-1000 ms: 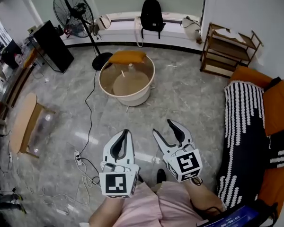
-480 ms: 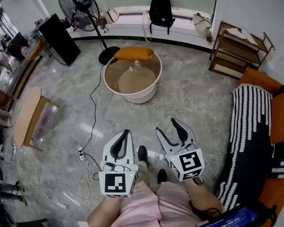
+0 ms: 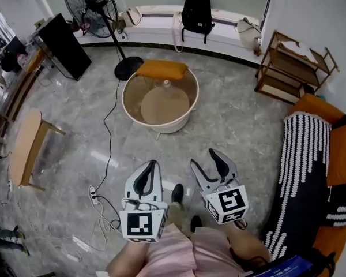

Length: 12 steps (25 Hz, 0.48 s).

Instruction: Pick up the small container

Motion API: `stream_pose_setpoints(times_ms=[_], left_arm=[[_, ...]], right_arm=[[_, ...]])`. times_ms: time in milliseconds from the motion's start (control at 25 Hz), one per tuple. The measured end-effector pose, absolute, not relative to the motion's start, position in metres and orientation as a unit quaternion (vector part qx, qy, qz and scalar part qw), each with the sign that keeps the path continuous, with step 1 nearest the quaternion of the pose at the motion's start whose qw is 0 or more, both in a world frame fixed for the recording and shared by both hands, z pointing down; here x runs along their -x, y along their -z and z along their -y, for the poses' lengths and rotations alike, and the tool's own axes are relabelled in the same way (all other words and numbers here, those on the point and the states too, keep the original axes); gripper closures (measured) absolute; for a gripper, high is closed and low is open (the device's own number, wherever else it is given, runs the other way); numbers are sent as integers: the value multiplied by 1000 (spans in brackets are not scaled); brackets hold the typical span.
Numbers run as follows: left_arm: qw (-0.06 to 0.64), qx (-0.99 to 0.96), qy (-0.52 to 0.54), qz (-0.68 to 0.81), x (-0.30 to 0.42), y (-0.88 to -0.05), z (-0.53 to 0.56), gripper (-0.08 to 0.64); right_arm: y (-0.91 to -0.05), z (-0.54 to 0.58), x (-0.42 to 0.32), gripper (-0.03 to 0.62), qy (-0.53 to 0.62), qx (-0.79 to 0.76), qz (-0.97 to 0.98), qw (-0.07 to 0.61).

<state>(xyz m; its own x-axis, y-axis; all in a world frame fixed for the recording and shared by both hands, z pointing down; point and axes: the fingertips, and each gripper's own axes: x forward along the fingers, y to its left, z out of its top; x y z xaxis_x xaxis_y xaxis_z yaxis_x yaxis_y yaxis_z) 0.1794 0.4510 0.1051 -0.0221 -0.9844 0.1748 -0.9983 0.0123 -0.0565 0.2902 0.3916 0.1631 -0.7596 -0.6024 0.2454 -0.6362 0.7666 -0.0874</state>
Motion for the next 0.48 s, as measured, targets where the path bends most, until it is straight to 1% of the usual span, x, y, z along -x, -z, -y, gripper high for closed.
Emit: stream_pose_setpoints(times_ms=[320, 480], left_arm=[[51, -707, -73, 701, -89, -105, -362, 548], [40, -713, -59, 697, -51, -101, -325, 548]], right_arm=[[-158, -309, -196, 353, -70, -334, 933, 111], [-154, -274, -159, 354, -61, -345, 930, 110]])
